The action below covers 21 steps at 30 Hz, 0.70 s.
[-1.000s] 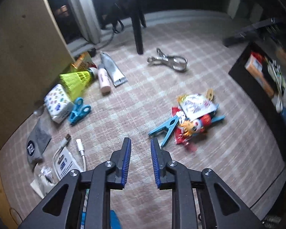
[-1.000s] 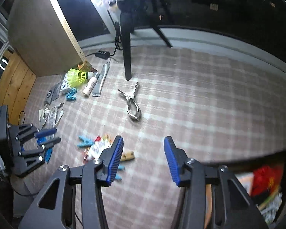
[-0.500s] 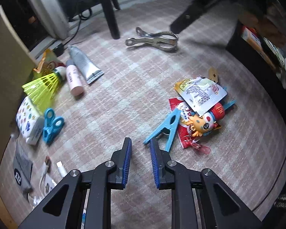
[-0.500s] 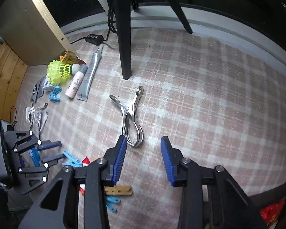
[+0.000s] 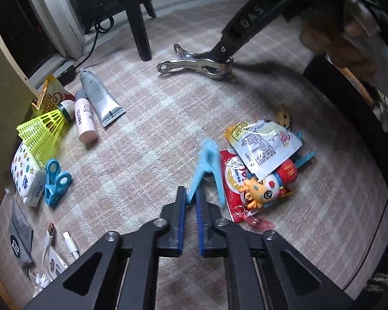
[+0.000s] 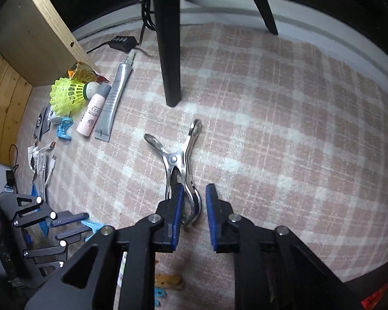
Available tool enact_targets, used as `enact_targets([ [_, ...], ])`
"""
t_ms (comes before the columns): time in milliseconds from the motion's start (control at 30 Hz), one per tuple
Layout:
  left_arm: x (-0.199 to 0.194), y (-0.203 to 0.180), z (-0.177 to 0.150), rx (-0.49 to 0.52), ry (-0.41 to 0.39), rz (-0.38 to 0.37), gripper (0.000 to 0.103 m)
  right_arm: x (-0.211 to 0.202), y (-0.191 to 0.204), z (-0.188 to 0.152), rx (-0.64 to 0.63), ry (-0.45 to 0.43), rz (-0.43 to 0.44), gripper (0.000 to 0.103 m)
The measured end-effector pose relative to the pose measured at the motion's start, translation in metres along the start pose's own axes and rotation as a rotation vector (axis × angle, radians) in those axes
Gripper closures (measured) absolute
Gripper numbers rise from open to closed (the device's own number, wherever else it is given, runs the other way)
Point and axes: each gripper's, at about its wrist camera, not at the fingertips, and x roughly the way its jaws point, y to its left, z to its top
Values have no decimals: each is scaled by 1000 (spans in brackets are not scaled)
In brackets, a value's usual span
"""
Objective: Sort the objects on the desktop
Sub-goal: 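Grasp the blue clothespin with the left tool while the right tool grasps the steel clip, then carry the clothespin and steel clip with both tools over the black box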
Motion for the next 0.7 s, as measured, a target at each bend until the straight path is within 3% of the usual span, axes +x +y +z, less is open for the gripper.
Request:
enact_targets([
  [100,0,-5,0,-30,-13,27,100,0,3,-2,-5,-11,-30,96],
  [433,-8,-5,-3,-226,-54,53,100,-15,-4,-24,57,-56,-19,97],
  [700,-42,-21,6,-227,-108,62,100,-61,-14,-54,114,-143,8,97],
])
